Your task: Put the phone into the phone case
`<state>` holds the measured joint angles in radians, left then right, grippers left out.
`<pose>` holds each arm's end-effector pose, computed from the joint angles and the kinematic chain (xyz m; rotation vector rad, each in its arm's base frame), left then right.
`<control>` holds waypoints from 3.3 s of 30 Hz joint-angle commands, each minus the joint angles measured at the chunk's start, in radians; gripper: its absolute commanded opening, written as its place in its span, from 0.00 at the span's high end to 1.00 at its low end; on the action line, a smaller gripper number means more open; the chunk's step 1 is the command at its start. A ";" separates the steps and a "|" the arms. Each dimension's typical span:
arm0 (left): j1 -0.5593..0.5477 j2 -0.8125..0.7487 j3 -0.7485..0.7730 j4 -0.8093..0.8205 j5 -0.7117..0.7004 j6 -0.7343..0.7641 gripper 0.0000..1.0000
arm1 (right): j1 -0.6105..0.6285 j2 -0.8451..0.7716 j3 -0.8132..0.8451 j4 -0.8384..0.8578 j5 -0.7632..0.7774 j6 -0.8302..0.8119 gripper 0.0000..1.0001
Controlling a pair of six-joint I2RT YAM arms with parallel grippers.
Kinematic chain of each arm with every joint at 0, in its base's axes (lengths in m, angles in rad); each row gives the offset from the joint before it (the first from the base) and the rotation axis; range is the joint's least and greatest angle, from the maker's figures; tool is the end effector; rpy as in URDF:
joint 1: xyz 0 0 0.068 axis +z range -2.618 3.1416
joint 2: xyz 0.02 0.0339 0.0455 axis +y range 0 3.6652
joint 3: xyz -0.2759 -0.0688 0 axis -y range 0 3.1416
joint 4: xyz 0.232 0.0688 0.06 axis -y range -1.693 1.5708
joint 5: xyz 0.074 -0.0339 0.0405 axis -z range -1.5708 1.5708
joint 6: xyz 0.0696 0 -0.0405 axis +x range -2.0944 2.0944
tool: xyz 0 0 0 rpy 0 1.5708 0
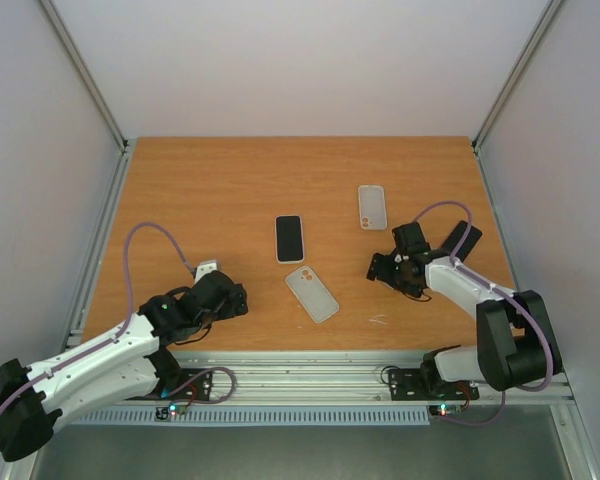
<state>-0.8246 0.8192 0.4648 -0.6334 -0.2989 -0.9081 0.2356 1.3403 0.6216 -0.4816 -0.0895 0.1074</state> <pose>0.1151 -0.0943 0.1735 -0.2192 2.5164 -0.3308 0.2154 0.0581 0.1409 -0.2017 2.7769 0.2119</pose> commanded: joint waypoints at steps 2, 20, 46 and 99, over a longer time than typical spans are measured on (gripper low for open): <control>0.002 0.003 0.004 0.038 -0.010 0.011 0.01 | -0.004 0.097 0.039 0.082 -0.131 0.000 0.01; 0.007 -0.009 0.015 0.008 -0.034 0.029 0.01 | 0.005 0.315 0.354 0.051 -0.228 -0.162 0.02; 0.021 -0.016 0.004 0.051 0.008 0.063 0.01 | -0.325 0.607 0.712 -0.083 -0.348 -0.258 0.02; 0.024 -0.030 -0.032 0.123 0.157 0.020 0.01 | 0.148 0.464 0.419 -0.214 0.084 -0.170 0.02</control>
<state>-0.8043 0.7853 0.4480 -0.5606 -0.1379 -0.8711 0.3477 1.7340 1.0306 -0.6380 -0.1349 -0.1207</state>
